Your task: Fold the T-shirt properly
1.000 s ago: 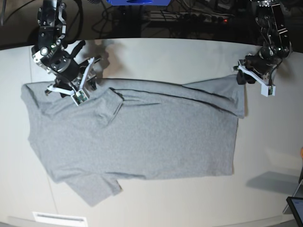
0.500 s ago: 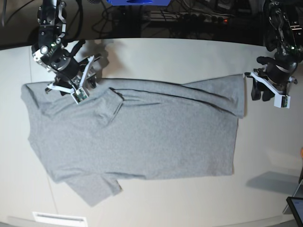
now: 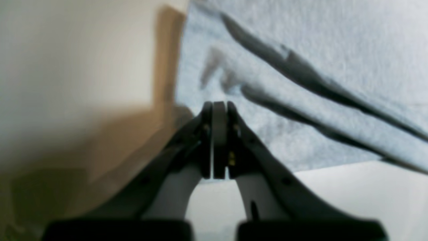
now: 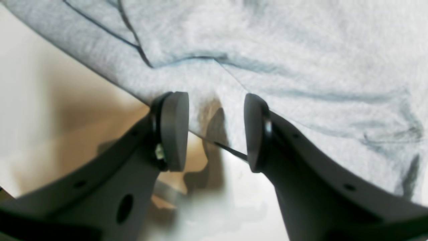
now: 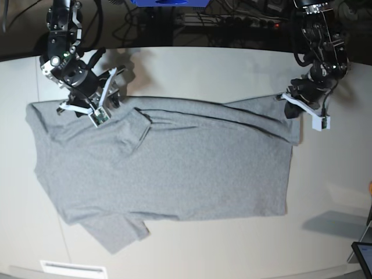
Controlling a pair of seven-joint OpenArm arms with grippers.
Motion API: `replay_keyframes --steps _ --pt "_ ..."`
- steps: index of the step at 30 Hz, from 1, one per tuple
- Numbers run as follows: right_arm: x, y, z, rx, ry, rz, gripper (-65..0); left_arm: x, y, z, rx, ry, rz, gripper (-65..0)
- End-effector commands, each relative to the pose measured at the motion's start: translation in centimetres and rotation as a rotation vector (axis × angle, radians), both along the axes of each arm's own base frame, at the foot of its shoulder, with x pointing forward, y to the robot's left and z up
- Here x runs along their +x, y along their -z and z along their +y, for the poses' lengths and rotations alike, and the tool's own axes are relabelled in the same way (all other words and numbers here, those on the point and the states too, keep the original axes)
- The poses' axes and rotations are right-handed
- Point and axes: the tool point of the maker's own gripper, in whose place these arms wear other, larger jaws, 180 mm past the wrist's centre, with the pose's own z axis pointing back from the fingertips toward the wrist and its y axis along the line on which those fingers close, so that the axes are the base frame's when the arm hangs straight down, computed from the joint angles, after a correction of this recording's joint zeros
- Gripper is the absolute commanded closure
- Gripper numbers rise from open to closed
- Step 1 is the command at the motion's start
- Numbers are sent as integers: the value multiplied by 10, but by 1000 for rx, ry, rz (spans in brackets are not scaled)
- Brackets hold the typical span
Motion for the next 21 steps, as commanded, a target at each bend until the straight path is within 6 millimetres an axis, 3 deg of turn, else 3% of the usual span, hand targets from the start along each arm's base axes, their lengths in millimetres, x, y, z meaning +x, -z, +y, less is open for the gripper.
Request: replay_keyframes --steps 1,4,8,13,21 --pt "6 -9 1 17 -2 -39 -257 7 -5 -5 -9 19 -29 0" --pt "6 -9 1 17 -2 -39 -257 3 8 -11 -29 30 7 0" --pt "6 -9 1 16 -1 -39 -257 -5 18 -6 -27 20 41 0" --pt "6 -9 1 16 0 -37 -257 -13 17 23 57 40 80 0" --pt "8 -10 1 16 -1 -44 -257 -14 8 42 123 64 91 0"
